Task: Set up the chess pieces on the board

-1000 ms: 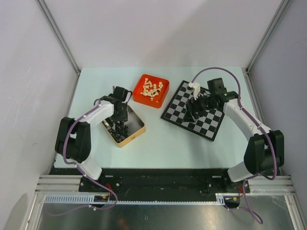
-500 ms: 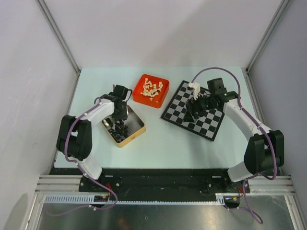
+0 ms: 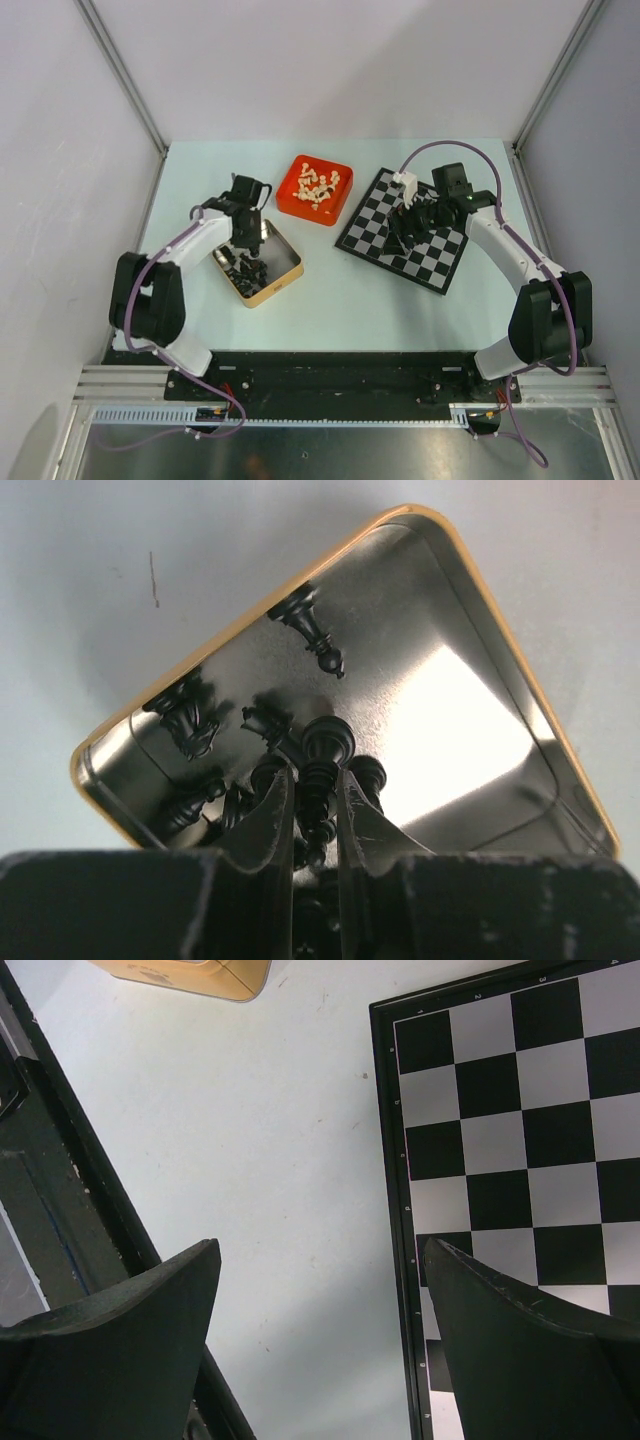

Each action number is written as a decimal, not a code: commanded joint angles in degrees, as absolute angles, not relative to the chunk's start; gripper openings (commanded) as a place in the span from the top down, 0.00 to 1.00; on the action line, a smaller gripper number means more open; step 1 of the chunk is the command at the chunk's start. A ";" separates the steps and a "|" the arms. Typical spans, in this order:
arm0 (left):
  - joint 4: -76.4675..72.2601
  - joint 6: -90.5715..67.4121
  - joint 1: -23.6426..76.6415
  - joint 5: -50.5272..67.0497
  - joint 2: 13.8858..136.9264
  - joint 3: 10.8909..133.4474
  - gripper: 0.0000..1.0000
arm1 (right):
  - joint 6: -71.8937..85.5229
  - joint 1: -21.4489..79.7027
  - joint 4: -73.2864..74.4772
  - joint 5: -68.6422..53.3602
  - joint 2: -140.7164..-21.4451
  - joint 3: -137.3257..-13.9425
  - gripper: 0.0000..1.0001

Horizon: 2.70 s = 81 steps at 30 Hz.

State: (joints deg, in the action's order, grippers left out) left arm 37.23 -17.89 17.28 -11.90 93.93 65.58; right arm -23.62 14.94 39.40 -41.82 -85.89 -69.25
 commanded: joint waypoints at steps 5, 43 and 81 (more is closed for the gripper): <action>37.26 -16.70 19.42 -6.69 82.28 65.30 0.92 | -23.99 15.29 39.81 -42.01 -85.25 -71.19 0.12; 44.91 -19.07 52.38 0.09 125.86 118.12 0.93 | -20.92 -7.29 38.23 -40.43 -80.07 -68.99 0.12; 49.48 -16.26 52.38 -4.13 132.89 126.21 0.92 | -21.00 -7.65 38.58 -40.25 -80.68 -68.99 0.11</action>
State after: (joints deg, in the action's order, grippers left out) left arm 48.51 -17.43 52.12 -3.36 132.51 123.39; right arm -21.19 -7.27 39.16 -39.72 -82.00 -68.99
